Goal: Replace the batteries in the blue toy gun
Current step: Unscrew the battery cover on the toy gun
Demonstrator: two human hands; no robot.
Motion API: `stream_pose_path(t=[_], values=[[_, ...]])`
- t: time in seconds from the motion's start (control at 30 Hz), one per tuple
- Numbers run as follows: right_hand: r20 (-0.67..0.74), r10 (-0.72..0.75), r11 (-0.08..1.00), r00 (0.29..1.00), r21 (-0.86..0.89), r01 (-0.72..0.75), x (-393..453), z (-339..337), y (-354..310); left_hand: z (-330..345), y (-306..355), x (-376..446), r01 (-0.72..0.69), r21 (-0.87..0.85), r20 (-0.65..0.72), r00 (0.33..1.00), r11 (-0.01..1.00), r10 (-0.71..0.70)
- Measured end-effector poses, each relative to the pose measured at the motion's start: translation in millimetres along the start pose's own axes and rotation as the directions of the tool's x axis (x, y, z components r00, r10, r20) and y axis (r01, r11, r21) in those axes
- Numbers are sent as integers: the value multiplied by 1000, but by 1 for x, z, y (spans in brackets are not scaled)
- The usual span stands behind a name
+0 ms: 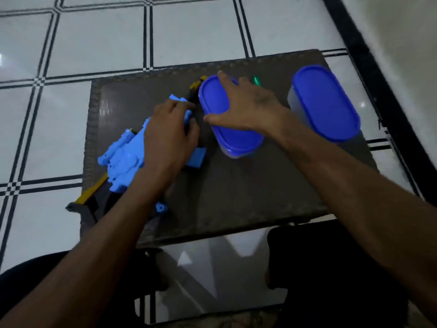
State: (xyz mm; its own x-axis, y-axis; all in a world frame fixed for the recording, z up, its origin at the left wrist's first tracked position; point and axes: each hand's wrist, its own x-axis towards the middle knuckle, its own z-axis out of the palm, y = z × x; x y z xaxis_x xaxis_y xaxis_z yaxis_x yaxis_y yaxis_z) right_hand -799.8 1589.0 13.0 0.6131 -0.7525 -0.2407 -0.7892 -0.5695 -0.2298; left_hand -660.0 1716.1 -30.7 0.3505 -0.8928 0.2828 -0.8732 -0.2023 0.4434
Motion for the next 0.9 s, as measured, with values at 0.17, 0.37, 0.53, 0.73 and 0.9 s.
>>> stream_pose_path(t=[0.17,0.37,0.53,0.73,0.9], values=[[-11,55,995,998,81,-53,-34,8,-6,-10,20,-54,-30,126,93,995,992,18],[-118,143,985,983,111,-130,-92,19,7,-24,36,-86,-20,155,154,988,988,-4],[-170,229,964,958,175,-199,-136,37,35,-28,37,-97,-12,193,211,977,981,-30],[-356,257,957,898,222,-186,-148,24,49,-30,31,-99,4,209,226,973,978,-52],[-373,326,945,868,120,-304,-118,-14,85,-28,34,-82,-30,170,159,987,985,3]])
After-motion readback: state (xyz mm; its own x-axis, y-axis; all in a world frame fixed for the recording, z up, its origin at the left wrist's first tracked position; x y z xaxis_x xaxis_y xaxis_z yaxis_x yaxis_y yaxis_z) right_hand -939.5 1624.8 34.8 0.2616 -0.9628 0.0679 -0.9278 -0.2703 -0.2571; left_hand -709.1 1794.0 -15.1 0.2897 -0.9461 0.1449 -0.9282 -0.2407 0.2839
